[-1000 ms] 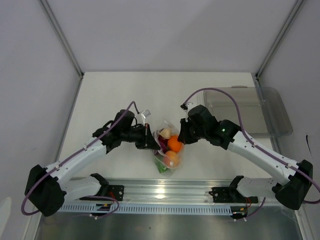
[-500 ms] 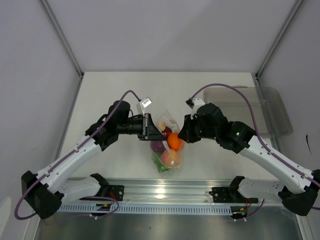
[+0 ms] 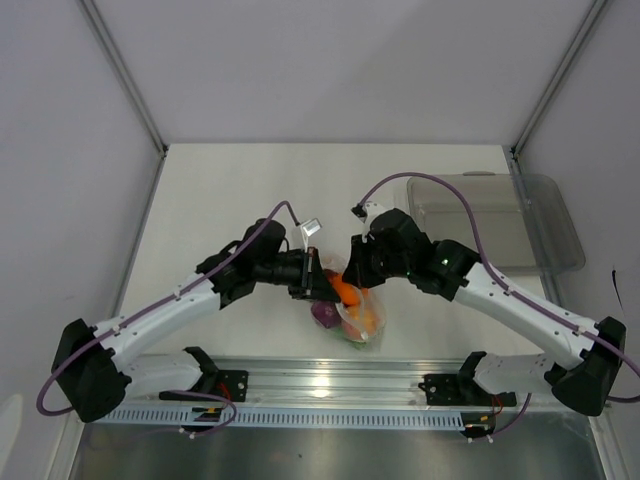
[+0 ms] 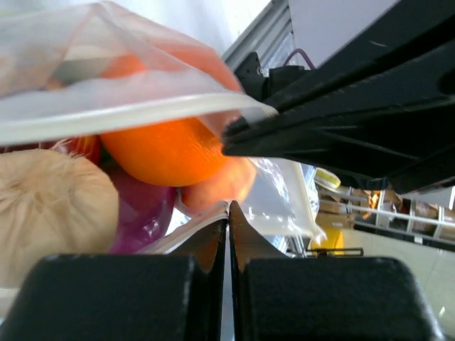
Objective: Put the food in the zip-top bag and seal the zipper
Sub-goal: Adjust the zipper food storage bag at the center of the board.
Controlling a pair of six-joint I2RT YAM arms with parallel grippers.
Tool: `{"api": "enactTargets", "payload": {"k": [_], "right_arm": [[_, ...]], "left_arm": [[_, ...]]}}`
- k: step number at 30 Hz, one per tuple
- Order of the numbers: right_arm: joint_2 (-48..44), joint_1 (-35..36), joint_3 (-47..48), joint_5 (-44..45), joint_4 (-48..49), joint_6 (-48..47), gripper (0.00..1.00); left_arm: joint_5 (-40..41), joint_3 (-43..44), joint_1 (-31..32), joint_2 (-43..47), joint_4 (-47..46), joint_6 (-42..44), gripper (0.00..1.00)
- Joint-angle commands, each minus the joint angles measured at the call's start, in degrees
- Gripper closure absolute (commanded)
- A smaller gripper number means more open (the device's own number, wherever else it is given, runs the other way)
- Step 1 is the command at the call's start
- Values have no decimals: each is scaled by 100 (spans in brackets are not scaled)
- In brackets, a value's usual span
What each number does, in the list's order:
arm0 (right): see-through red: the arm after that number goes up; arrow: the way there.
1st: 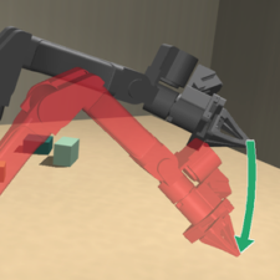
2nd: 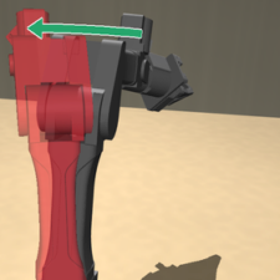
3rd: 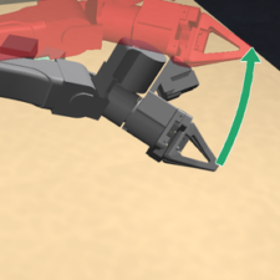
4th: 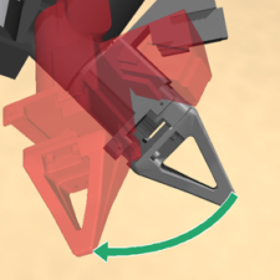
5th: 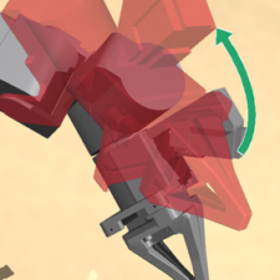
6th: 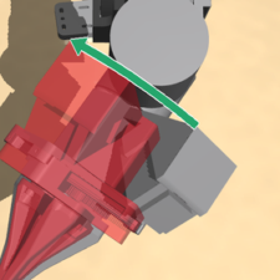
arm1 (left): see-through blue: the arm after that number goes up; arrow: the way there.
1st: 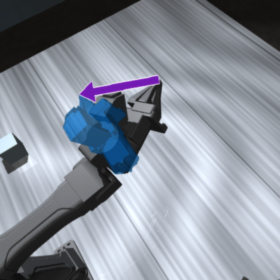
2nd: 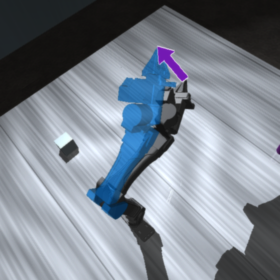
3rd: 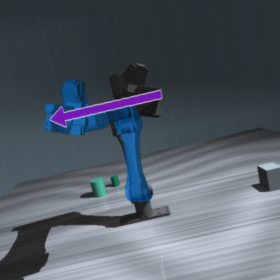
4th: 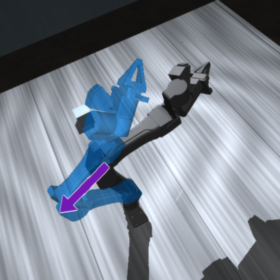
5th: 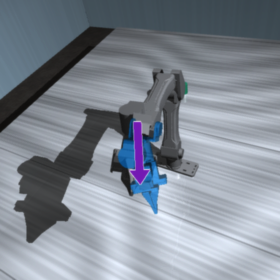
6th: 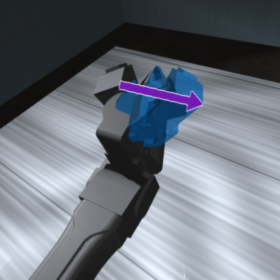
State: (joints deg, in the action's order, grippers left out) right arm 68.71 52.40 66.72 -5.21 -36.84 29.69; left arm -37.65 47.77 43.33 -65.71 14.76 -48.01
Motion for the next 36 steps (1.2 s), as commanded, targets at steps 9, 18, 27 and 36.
{"api": "enactTargets", "payload": {"k": [9, 18, 27, 36], "right_arm": [[266, -274, 280, -637, 221, -604, 100], [634, -467, 342, -1139, 370, -834, 100], [1452, -731, 974, -1553, 476, -1141, 98], [1515, -775, 1590, -1035, -33, -1290, 40]], "left_arm": [[1945, -83, 184, 1992, 299, -314, 99], [1919, -768, 185, 1799, -289, -815, 99], [2332, -1156, 185, 2009, -668, -1299, 99], [2499, -1033, 184, 2018, -712, -1351, 99]]}}
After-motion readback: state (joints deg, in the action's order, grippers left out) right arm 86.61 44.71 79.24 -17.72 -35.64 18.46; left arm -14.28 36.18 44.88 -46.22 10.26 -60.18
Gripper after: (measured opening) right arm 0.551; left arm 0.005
